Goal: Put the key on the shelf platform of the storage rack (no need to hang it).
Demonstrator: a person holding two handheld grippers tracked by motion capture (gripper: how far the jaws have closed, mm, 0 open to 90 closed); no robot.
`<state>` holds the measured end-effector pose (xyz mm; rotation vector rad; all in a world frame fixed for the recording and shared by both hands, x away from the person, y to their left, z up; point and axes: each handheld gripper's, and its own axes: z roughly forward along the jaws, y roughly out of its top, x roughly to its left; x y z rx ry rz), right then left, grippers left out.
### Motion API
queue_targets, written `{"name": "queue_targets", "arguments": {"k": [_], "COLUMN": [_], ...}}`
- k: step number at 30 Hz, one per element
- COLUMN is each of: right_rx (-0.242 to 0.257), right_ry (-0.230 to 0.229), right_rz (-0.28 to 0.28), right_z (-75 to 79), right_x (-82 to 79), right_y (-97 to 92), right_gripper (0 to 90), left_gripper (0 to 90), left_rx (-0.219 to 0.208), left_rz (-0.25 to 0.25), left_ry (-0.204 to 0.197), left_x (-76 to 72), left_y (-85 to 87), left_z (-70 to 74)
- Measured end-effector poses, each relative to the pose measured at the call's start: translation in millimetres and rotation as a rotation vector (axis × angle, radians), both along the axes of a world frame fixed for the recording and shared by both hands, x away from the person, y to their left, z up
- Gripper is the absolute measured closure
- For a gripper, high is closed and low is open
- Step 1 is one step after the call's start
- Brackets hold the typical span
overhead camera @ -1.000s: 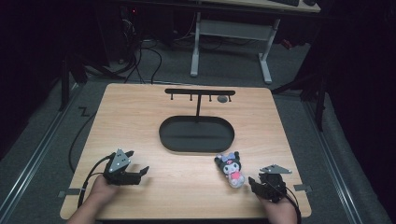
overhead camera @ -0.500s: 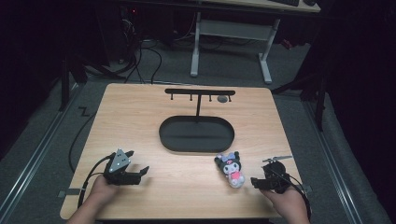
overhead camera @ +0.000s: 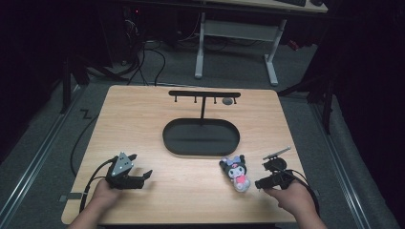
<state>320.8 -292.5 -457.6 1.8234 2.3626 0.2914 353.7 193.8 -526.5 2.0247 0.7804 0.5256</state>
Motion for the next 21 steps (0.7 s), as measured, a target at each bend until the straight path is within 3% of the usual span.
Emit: {"name": "queue_targets", "arguments": {"k": [11,21], "right_rx": [-0.021,-0.010], "right_ry": [0.028,0.016], "right_rz": [0.025,0.042], "right_z": [11.4,24.3], "right_x": [0.7,0.7], "right_y": [7.5,18.0], "right_gripper": [30.2,29.4], "left_gripper": [15.4,15.4], "left_rx": [-0.003,-0.004], "left_rz": [0.001,0.001], "left_ry": [0.001,0.000], "left_x": [-0.1,-0.5], "left_y": [0.4,0.8], "left_z": [0.1,0.3]}}
